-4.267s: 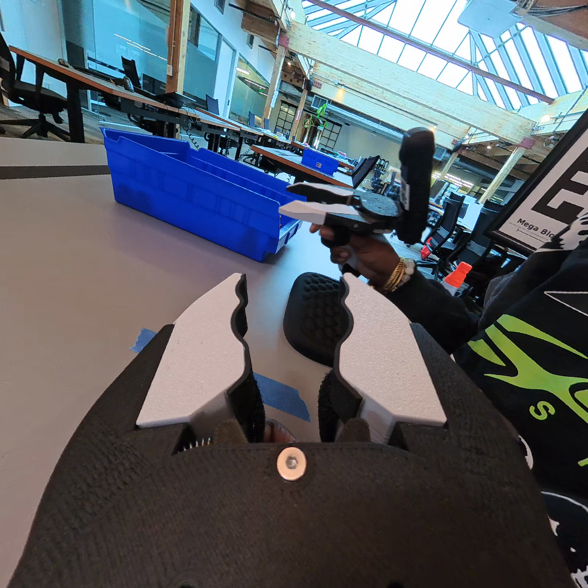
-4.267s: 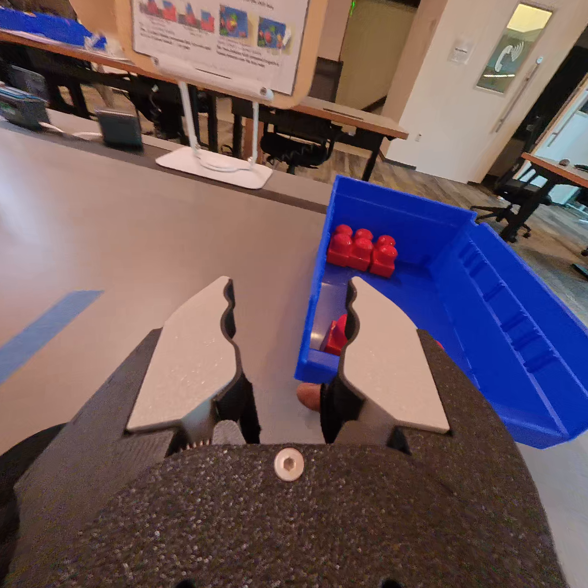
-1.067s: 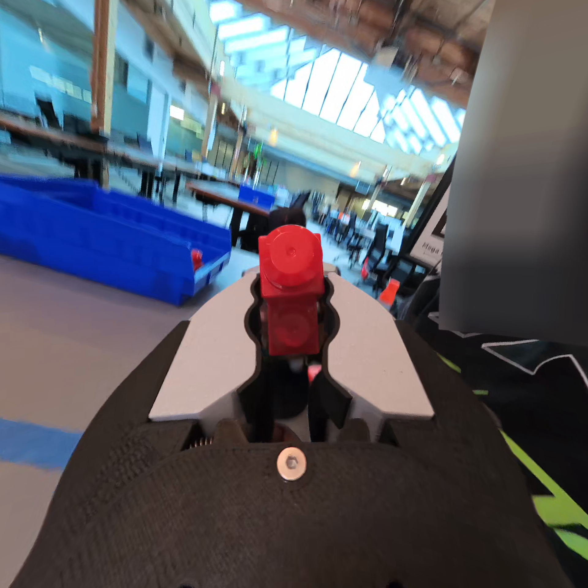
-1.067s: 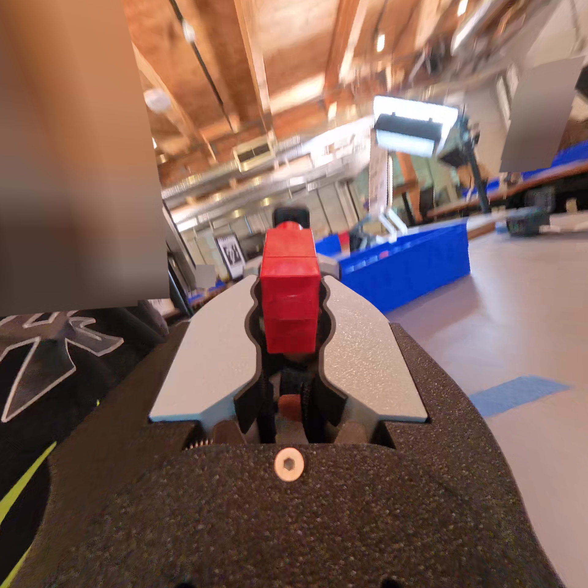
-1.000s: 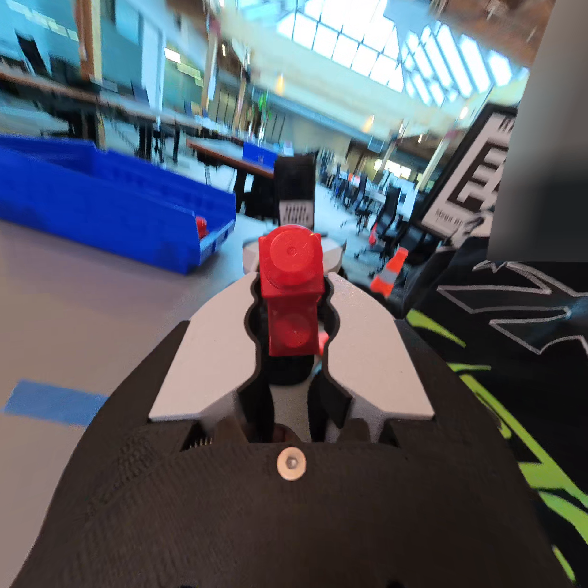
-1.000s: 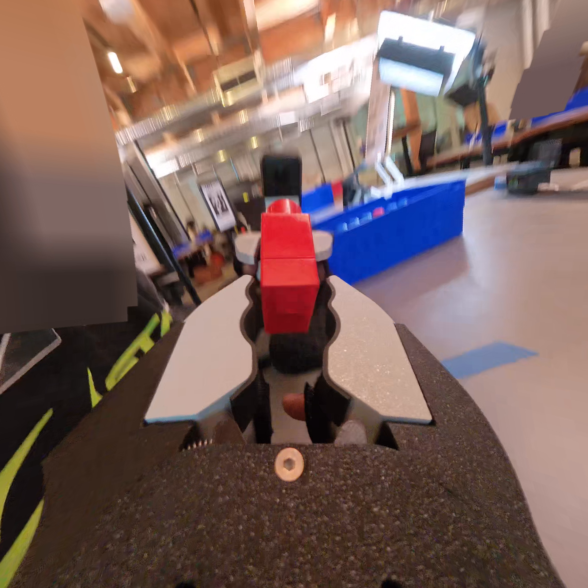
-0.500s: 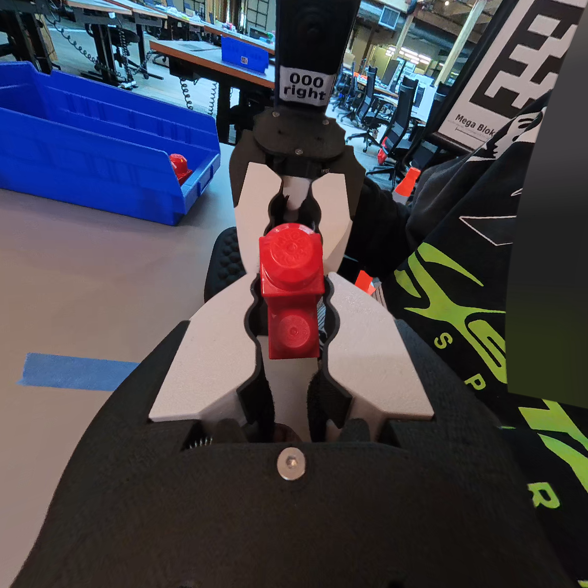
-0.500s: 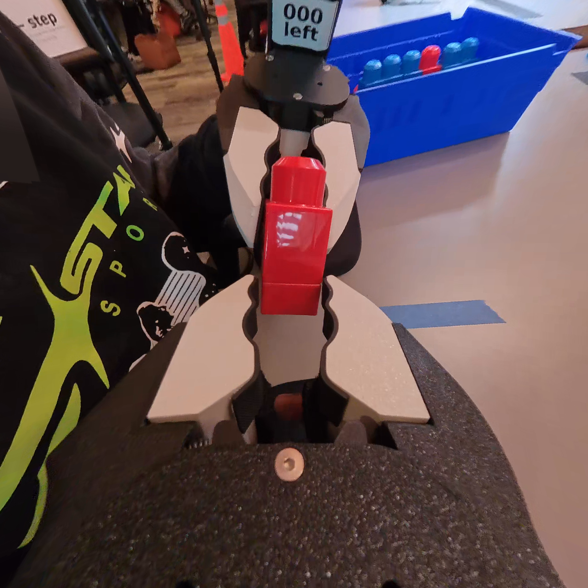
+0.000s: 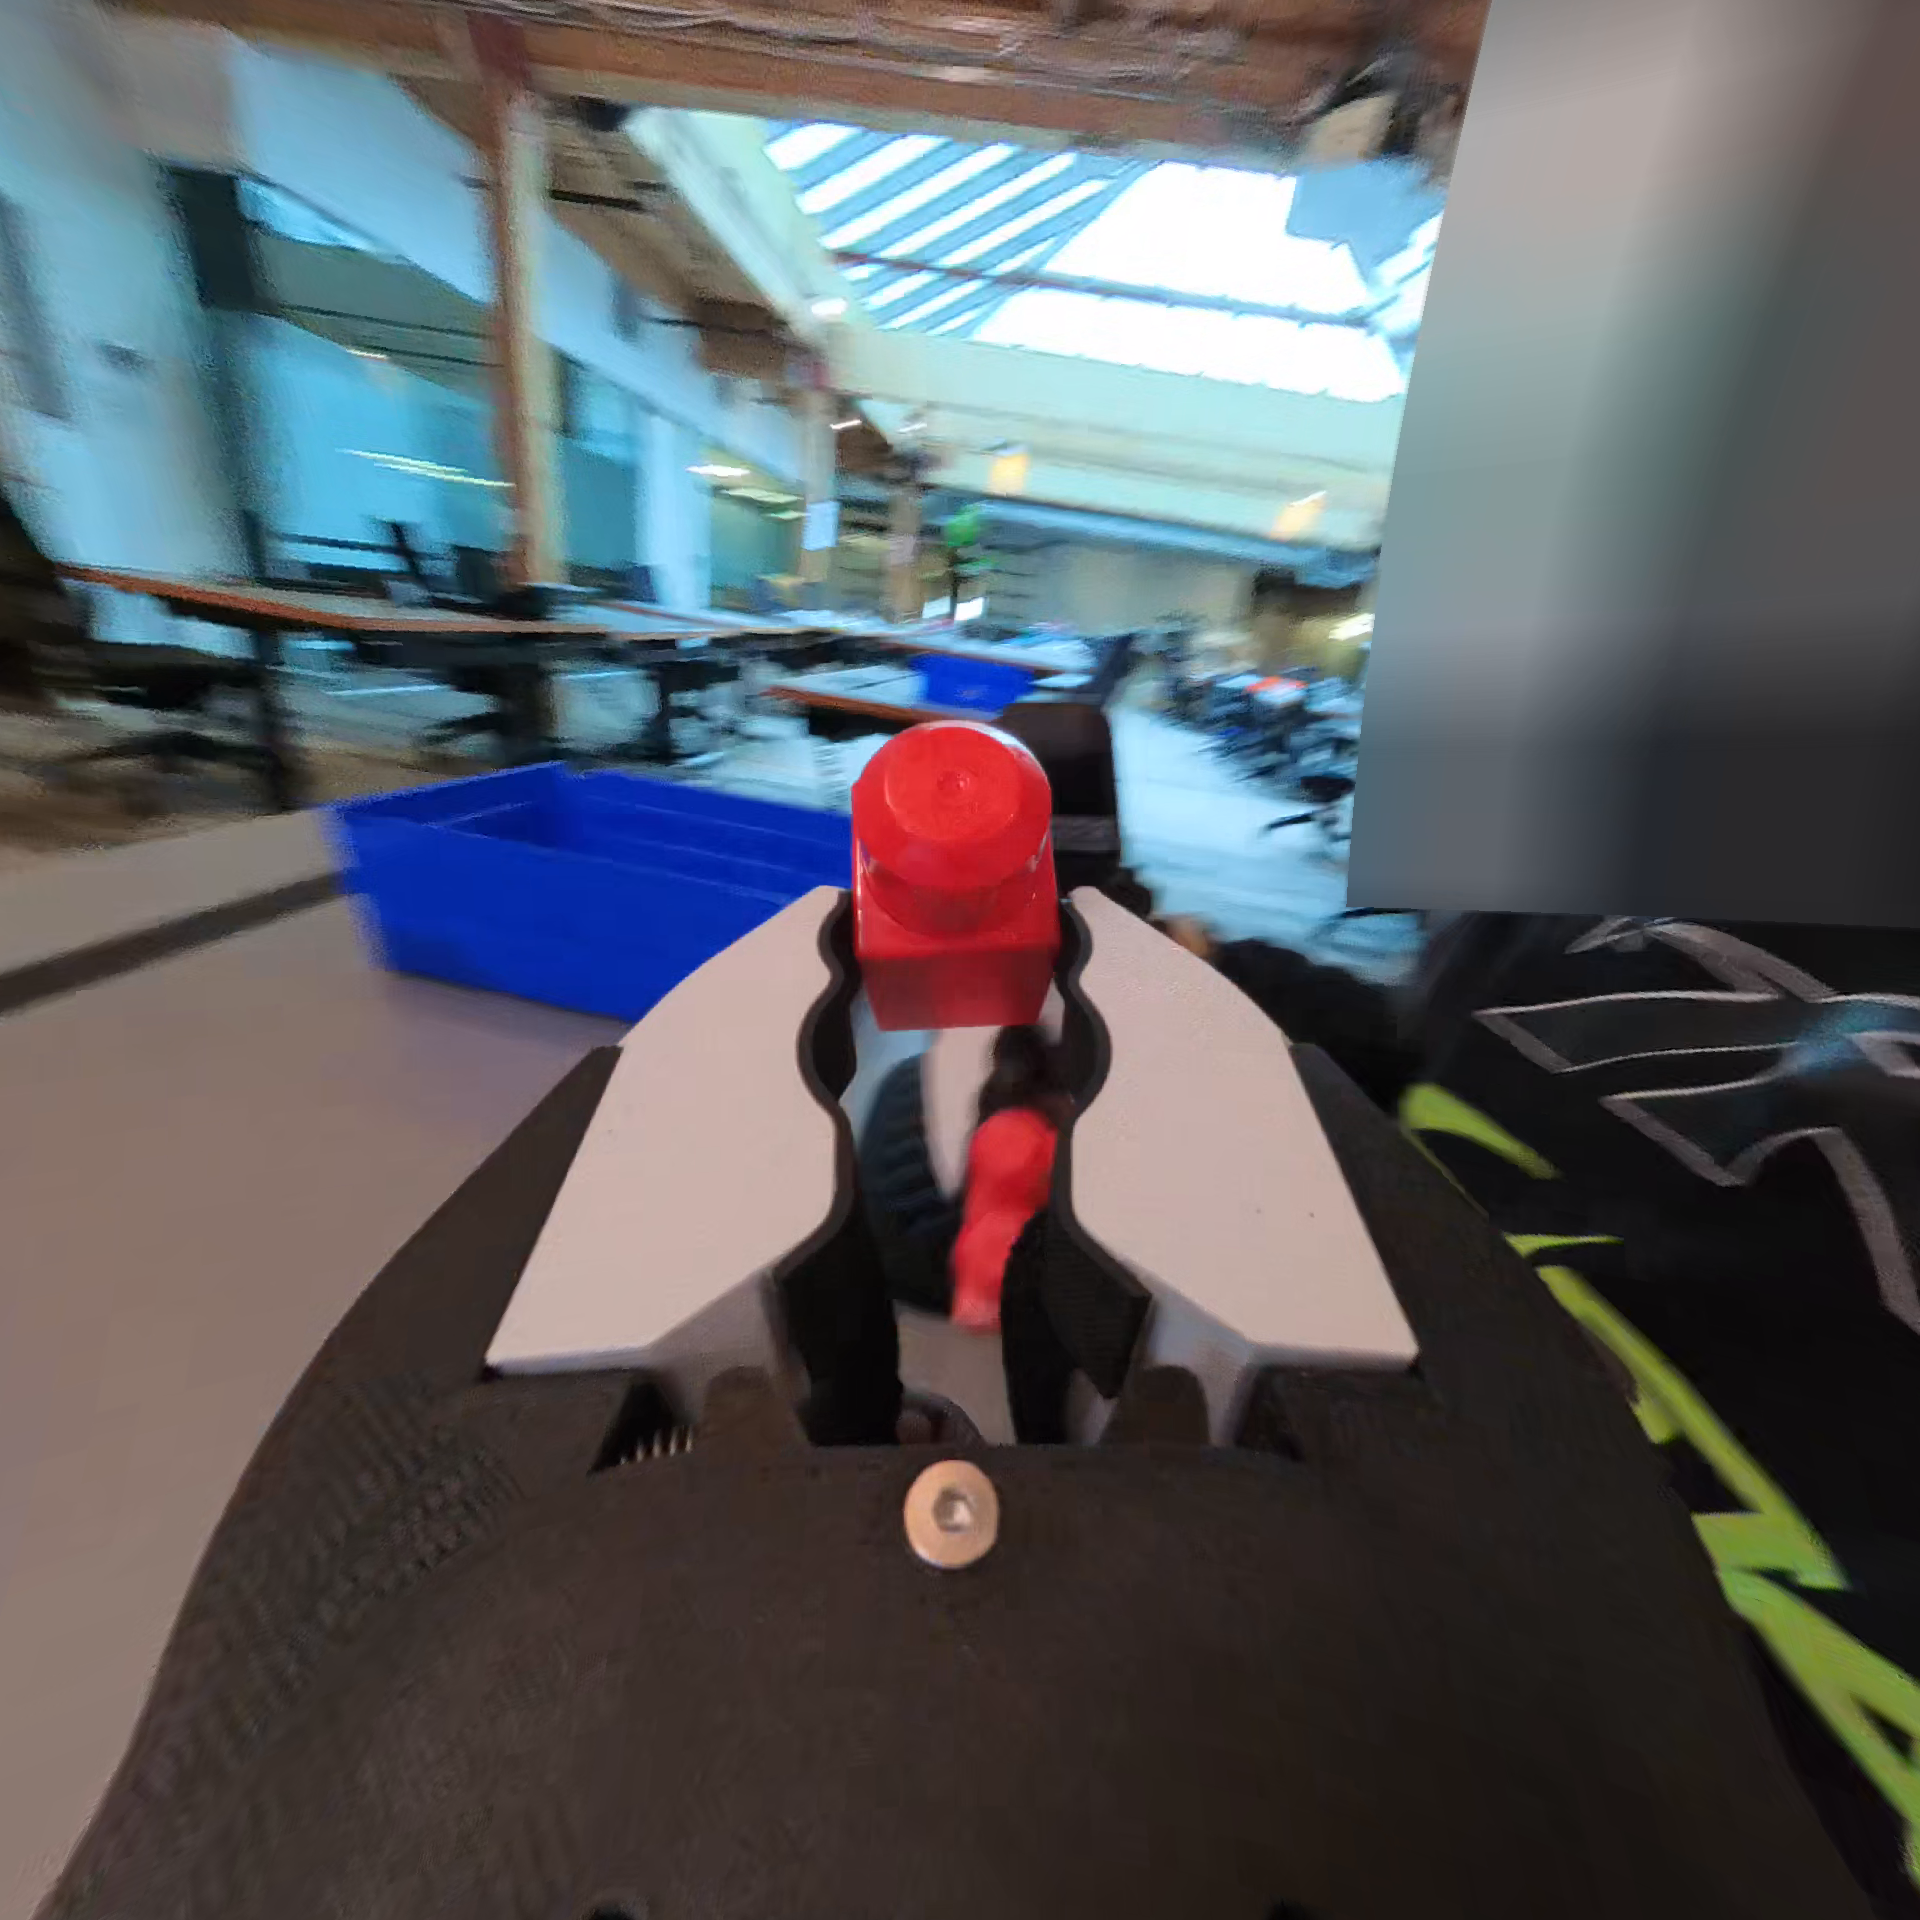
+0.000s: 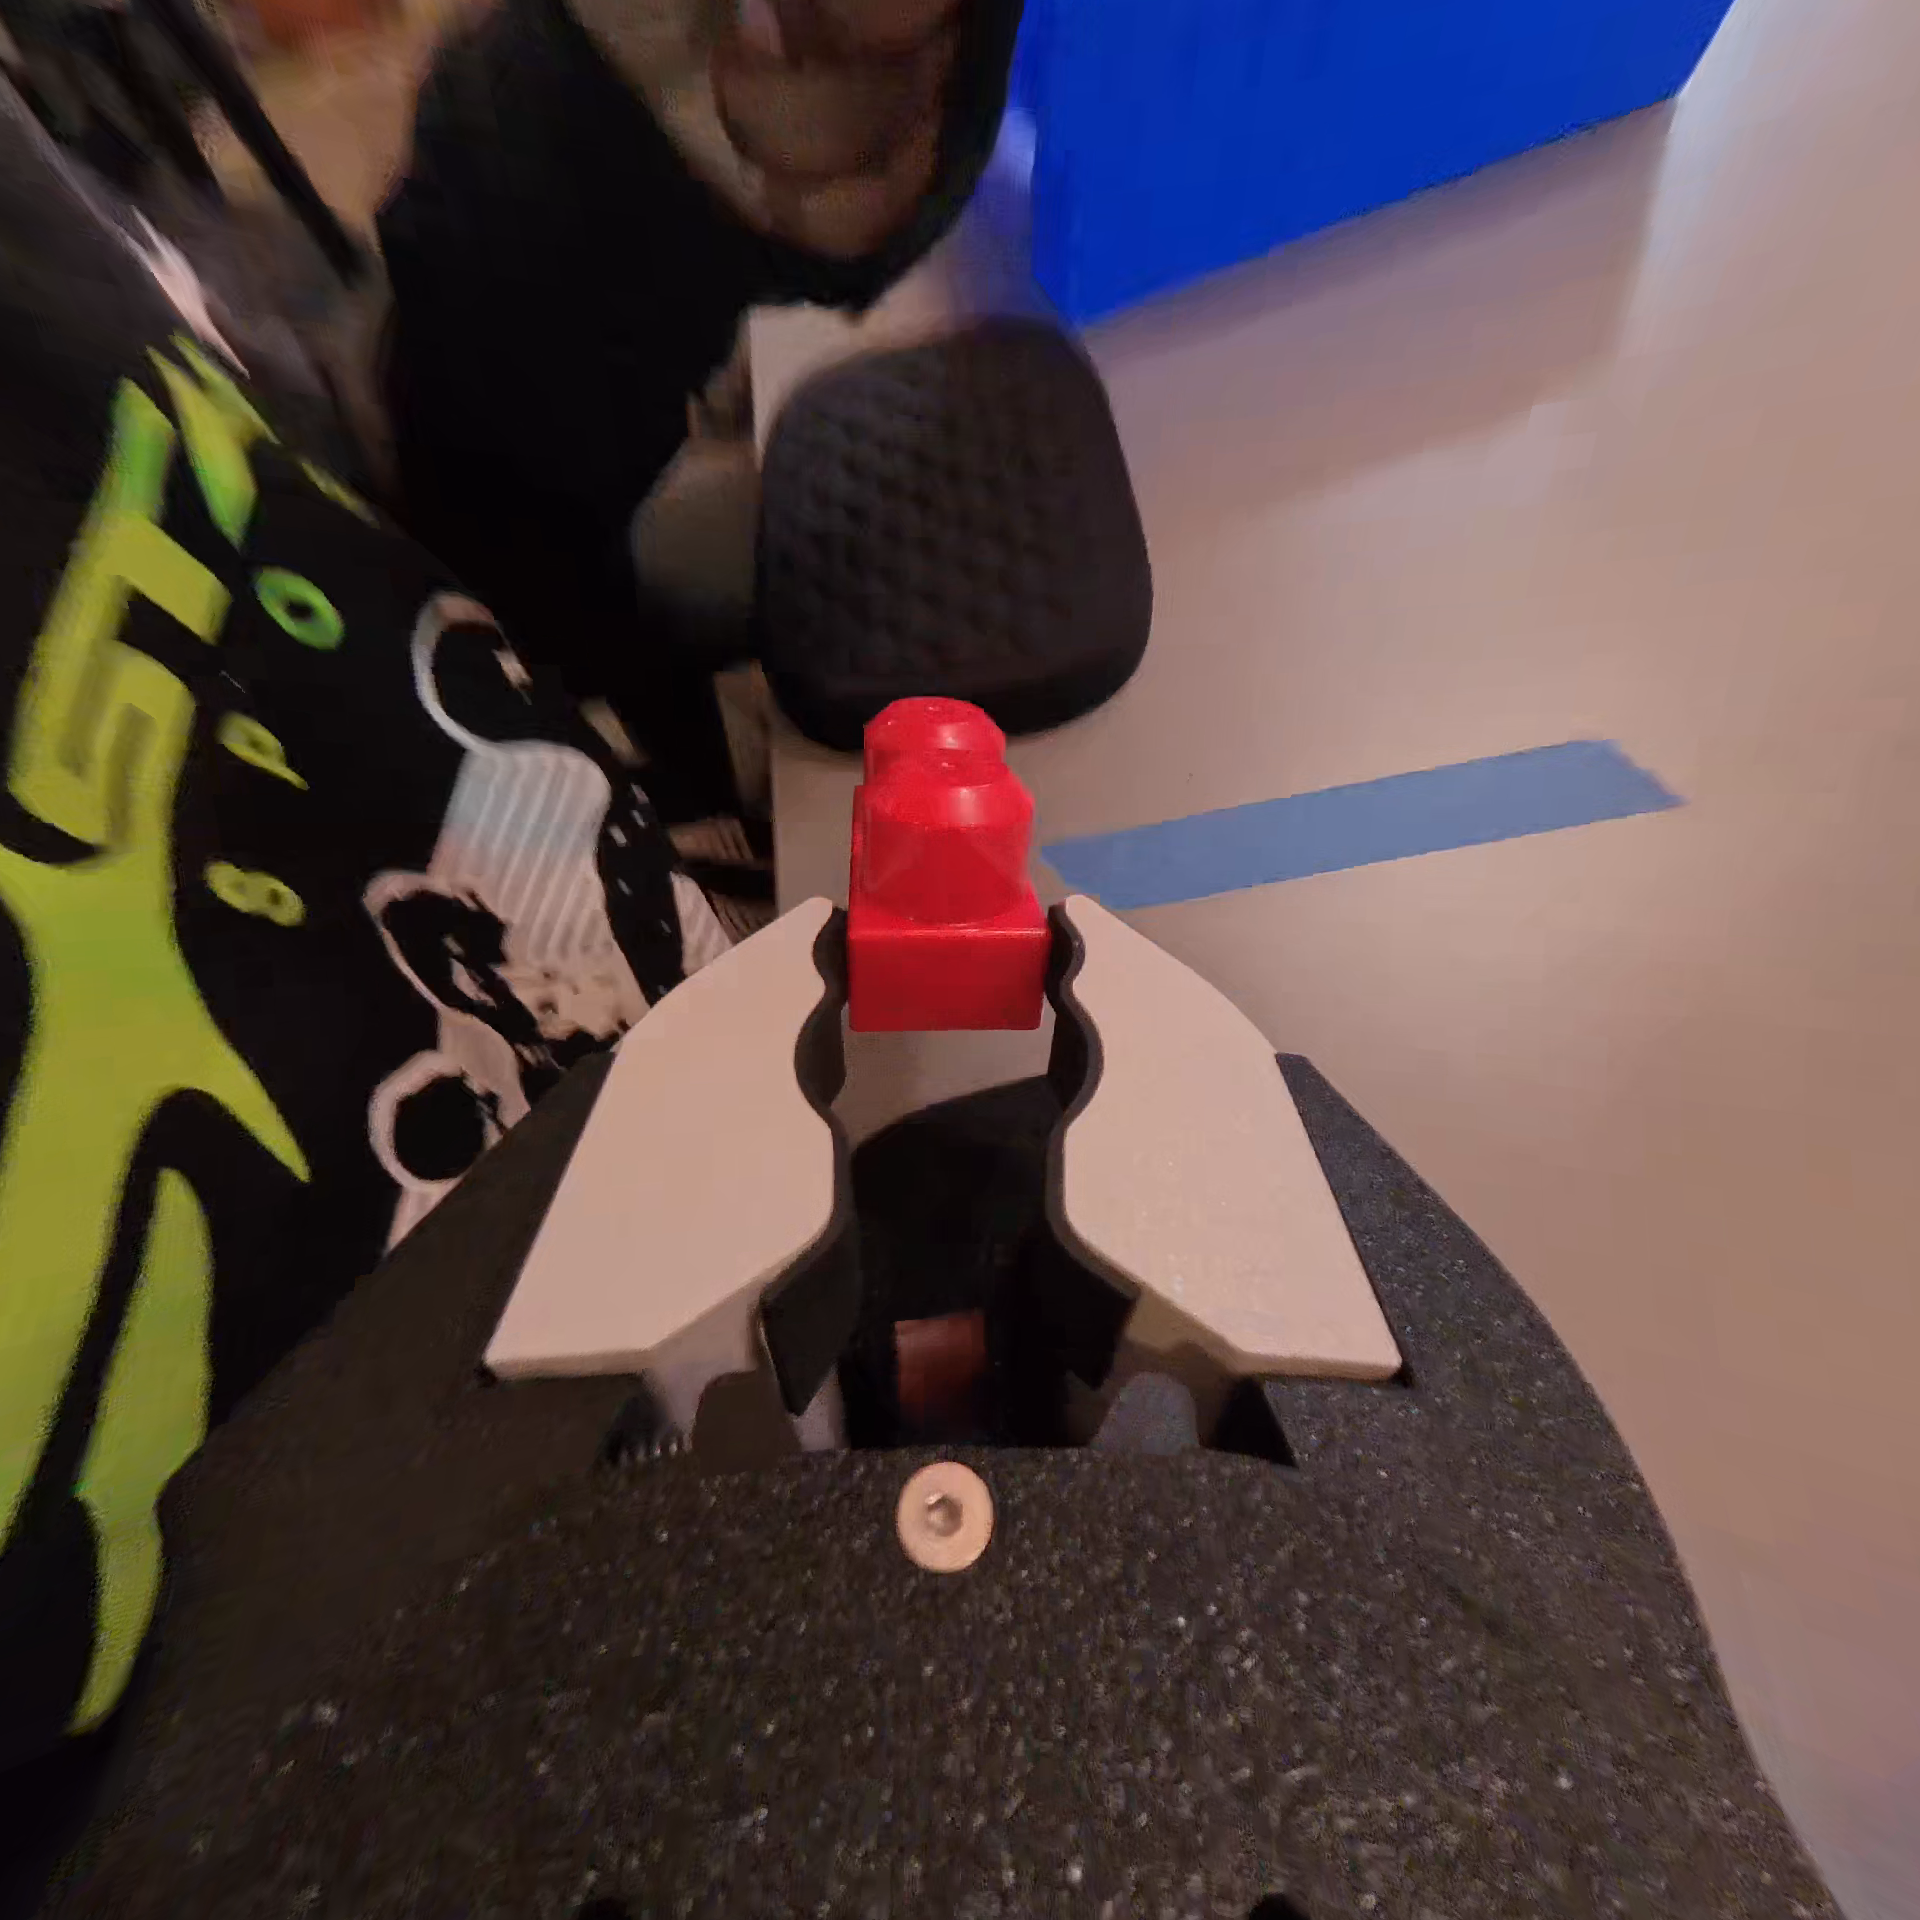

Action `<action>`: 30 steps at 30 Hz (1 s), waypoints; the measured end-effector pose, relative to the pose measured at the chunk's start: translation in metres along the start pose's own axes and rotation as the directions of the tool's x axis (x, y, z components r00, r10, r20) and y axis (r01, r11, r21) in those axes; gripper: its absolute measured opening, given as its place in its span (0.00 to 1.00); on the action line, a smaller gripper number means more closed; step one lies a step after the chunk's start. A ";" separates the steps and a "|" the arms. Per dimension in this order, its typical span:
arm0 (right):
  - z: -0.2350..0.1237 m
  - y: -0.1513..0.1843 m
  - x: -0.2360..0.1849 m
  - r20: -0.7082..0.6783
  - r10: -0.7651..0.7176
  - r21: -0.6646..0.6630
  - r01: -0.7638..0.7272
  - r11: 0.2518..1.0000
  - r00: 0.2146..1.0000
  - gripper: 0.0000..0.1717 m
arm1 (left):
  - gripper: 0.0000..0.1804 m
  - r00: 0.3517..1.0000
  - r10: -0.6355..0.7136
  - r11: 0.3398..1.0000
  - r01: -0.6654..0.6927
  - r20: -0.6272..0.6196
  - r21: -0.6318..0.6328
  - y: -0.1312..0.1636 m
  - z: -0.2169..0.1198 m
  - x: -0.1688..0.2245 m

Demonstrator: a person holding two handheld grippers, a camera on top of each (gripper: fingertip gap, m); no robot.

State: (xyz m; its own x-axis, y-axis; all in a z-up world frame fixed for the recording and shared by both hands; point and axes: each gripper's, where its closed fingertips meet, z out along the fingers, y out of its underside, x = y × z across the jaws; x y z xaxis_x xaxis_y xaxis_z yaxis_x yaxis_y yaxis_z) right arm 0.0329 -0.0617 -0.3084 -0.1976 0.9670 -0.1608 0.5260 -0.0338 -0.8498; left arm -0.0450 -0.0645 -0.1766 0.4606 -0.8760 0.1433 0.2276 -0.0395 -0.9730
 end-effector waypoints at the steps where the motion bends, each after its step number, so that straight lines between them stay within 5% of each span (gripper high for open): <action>1: -0.008 -0.007 0.002 -0.007 0.041 0.078 -0.040 0.996 0.999 0.21 | 0.20 0.997 0.033 0.999 -0.031 0.065 -0.030 0.001 -0.007 -0.008; 5: -0.050 -0.018 0.032 -0.225 0.108 0.233 -0.055 0.971 0.968 0.21 | 0.20 0.991 -0.022 0.999 0.028 0.133 -0.044 0.018 -0.009 -0.024; 8: -0.101 -0.025 0.062 -0.434 0.209 0.355 -0.047 0.934 0.876 0.21 | 0.20 0.979 -0.046 0.998 0.053 0.196 -0.032 0.040 -0.003 -0.040; 12: -0.190 -0.014 0.118 -0.741 0.318 0.387 -0.010 0.922 0.592 0.21 | 0.20 0.976 -0.068 0.998 0.069 0.208 0.002 0.058 0.005 -0.049; 16: -0.257 -0.001 0.181 -0.879 0.331 0.332 -0.056 0.942 0.344 0.21 | 0.20 0.974 -0.051 0.999 0.053 0.222 -0.006 0.066 0.009 -0.051; 25: -0.274 0.059 0.335 -0.949 0.265 0.177 -0.407 0.896 0.172 0.21 | 0.20 0.975 -0.082 0.996 0.072 0.207 0.053 0.062 0.003 -0.052; 30: -0.268 0.094 0.371 -0.960 0.250 0.146 -0.533 0.833 0.128 0.21 | 0.20 0.978 -0.072 0.997 0.067 0.197 0.031 0.066 0.005 -0.051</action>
State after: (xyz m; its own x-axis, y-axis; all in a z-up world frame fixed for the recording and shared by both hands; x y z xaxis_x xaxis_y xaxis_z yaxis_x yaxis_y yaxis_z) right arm 0.2310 0.3615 -0.3135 0.9001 0.3578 0.2488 0.4231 -0.5807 -0.6955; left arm -0.0493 -0.0204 -0.2472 0.6028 -0.7591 0.2458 0.2842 -0.0836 -0.9551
